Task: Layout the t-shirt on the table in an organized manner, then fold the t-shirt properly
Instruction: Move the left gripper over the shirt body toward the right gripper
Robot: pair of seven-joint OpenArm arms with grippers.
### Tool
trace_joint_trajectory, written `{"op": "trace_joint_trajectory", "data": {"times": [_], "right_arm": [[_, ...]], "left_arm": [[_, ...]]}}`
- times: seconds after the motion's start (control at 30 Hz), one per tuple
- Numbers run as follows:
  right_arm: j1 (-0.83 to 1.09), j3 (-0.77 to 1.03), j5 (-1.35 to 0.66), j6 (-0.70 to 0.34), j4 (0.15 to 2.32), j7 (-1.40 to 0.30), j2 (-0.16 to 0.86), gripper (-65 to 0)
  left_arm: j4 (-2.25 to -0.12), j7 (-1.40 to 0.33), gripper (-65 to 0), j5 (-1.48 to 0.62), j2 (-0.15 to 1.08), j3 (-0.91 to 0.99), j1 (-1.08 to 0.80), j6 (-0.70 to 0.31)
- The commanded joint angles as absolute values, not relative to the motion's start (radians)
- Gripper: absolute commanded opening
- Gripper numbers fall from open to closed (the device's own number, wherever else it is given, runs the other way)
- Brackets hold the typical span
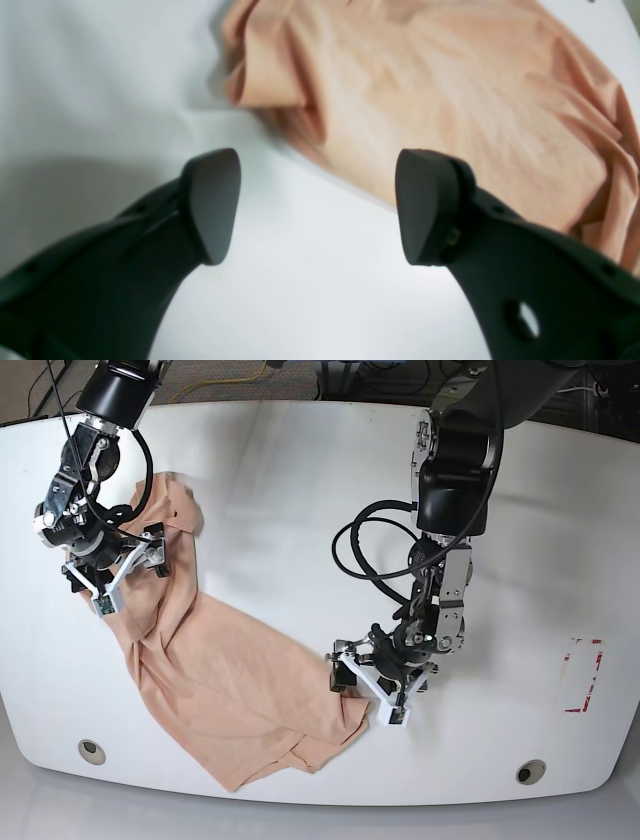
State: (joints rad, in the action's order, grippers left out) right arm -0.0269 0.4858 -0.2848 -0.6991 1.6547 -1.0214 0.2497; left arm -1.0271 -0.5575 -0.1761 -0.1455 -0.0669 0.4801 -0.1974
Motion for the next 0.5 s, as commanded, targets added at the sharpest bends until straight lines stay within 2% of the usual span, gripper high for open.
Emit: {"op": "trace_joint_trajectory", "data": {"times": [0.0,0.2,0.37,0.47], "right_arm": [[-0.039,0.489,-0.295,-0.698,1.675,-1.001,0.257,-6.7],[-0.094,0.479,-0.294,-0.698,1.73,-1.004,0.248,-6.7],[-0.189,0.412,-0.286,-0.698,1.718,-1.004,0.223,-6.7],[-0.243,0.378,-0.277,-0.698,1.67,-1.004,0.216,-6.7]], "left_arm": [[-1.053,-0.542,-20.7,-0.193,-0.157,-0.087,0.504,-0.206],[-1.227,-0.581,-26.9,-0.193,-0.157,-0.088,0.423,-0.211],[-1.428,-0.645,-27.6,-0.193,-0.136,-0.085,0.348,-0.294],[-1.537,-0.682,-34.4,-0.193,-0.084,-0.084,0.302,-0.351]]}}
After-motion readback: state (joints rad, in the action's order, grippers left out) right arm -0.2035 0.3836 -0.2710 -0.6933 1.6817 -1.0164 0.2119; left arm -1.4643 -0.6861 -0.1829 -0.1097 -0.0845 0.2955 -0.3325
